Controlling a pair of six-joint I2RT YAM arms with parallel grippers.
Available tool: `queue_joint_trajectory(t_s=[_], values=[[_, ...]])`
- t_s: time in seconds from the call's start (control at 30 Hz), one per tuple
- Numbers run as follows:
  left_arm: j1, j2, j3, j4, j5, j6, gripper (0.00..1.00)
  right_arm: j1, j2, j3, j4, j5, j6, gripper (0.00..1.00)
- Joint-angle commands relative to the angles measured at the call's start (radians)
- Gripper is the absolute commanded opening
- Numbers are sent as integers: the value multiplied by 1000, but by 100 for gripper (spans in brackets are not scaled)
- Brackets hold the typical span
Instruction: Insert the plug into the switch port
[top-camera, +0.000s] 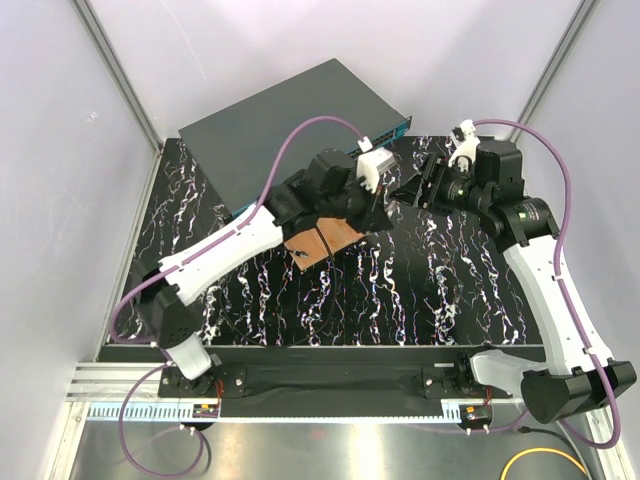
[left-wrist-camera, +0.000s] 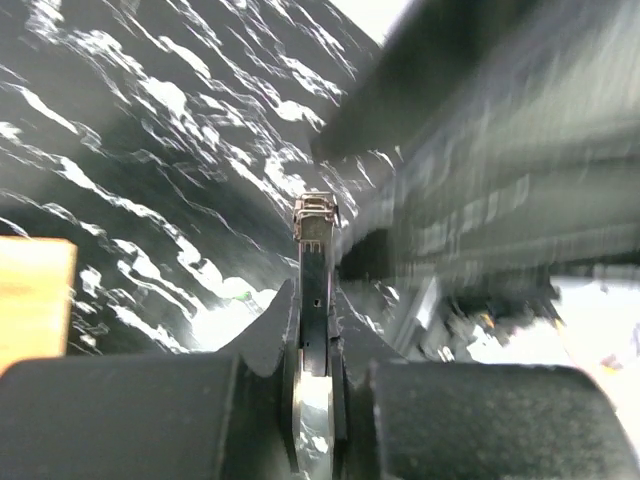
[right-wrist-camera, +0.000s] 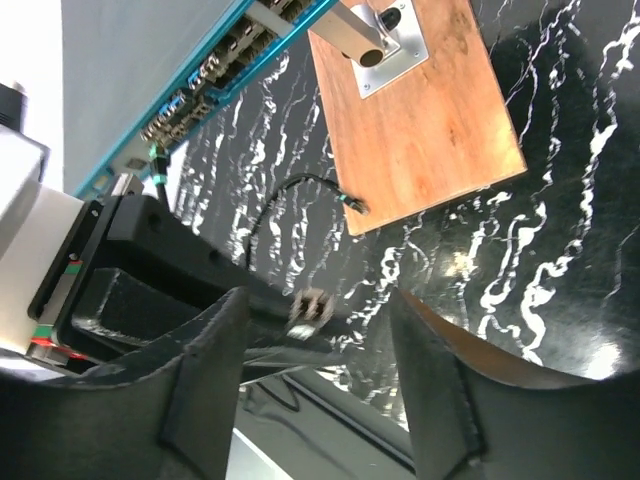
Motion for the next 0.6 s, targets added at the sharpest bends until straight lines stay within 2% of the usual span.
queue_joint_trajectory(t_s=[0.0,0.1,0.13,0.17,0.23,0.27,0.33,0.4,0.57], values=[[27,-95,-48,64,217,-21,0,8,-30,43,-6,-51,-139,66],[58,-137,-98,50,353,-39,0,6,-53,66,-32,-123,-300,74],[61,-148,-110,38,417,-31,0,8,-62,72,-49,-148,-350,82],[61,-151,-111,17,450,-19,0,6,-65,81,-69,-200,-445,84],[61,-152,-117,-54,549,-11,0,8,-53,121,-165,-287,-562,89],[59,-148,-120,-74,576,-11,0,6,-47,148,-206,-384,-673,93],[59,-148,-129,-124,623,-4,0,8,-27,175,-367,-481,-823,94],[59,-160,-144,-125,646,-5,0,11,-30,176,-487,-490,-1033,97],[59,-148,-196,-56,749,-115,0,47,-130,77,-621,-438,-1563,96]])
